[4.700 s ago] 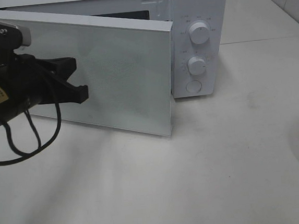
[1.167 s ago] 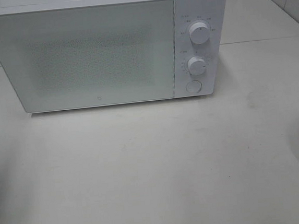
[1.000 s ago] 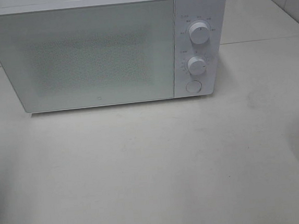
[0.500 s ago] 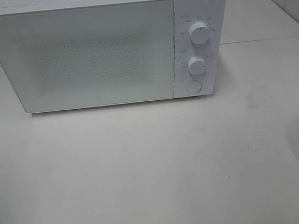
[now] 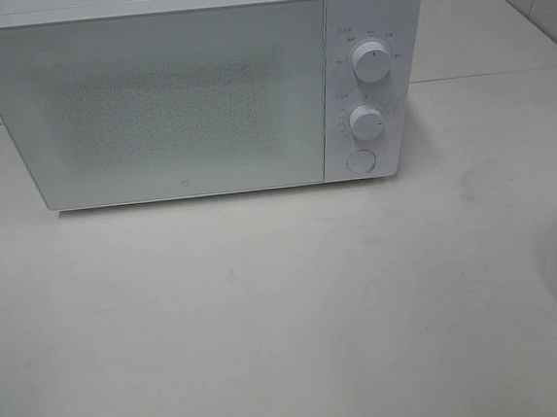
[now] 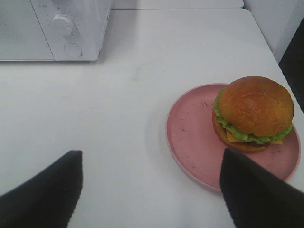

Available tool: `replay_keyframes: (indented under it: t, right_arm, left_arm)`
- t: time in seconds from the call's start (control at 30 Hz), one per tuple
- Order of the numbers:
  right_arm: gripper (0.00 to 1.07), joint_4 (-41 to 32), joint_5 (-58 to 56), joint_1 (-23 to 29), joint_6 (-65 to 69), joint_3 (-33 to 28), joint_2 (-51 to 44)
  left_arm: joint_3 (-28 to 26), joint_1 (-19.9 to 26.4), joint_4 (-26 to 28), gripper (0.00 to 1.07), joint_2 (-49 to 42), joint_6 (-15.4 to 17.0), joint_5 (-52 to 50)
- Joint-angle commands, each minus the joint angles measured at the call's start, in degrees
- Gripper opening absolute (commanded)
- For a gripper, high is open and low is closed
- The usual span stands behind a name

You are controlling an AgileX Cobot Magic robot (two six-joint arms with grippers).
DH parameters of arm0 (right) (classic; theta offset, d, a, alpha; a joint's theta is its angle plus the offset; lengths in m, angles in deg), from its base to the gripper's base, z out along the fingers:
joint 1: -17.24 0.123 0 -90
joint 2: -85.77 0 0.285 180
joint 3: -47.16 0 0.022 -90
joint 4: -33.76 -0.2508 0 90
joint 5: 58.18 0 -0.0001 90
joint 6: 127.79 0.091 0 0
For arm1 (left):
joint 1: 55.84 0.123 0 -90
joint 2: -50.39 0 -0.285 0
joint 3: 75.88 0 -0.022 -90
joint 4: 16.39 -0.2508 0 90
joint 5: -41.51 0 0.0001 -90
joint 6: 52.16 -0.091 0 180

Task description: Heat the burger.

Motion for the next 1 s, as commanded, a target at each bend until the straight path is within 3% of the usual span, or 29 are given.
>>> replay_keyframes:
  t: [0.03,1.0]
  right_arm:
    - [0.76,-0.11,0.23,-0.46,-0.46,-0.23,-1.43]
    - [0.76,-0.11,0.23,-0.40,-0.46,-0.23,-1.15]
  left_arm:
    - [0.11,-0.29,0.11,0.98,-4.18,0.57,-0.46]
    - [0.11,-0.29,0.57,0.98,-5.27,0.74,-0.52]
